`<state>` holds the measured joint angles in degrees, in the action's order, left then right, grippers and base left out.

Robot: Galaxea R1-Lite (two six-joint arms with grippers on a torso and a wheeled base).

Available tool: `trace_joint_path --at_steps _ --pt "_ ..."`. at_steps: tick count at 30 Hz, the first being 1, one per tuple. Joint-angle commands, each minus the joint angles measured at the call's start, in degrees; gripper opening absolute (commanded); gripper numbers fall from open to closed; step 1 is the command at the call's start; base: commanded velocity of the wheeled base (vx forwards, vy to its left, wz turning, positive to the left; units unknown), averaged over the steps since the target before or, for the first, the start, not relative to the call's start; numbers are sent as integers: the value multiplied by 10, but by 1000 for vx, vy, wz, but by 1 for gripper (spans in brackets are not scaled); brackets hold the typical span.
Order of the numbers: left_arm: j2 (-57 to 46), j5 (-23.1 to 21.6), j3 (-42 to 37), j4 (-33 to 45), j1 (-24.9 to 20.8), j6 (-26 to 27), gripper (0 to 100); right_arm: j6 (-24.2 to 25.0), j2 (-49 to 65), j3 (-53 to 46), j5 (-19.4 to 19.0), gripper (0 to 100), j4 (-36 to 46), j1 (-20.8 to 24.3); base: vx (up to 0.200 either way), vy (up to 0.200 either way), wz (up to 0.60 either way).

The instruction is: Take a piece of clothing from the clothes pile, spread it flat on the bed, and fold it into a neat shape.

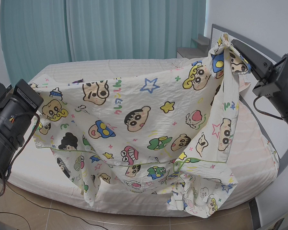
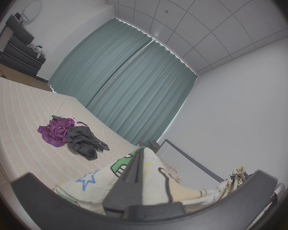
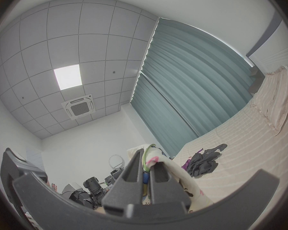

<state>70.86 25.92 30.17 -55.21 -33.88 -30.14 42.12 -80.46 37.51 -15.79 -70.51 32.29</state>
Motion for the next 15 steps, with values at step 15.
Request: trace_joint_path --at_steps 15 --pt "261 -75 74 -2 136 -75 0 3 -249 136 -2 0 -4 -99 133 0 0"
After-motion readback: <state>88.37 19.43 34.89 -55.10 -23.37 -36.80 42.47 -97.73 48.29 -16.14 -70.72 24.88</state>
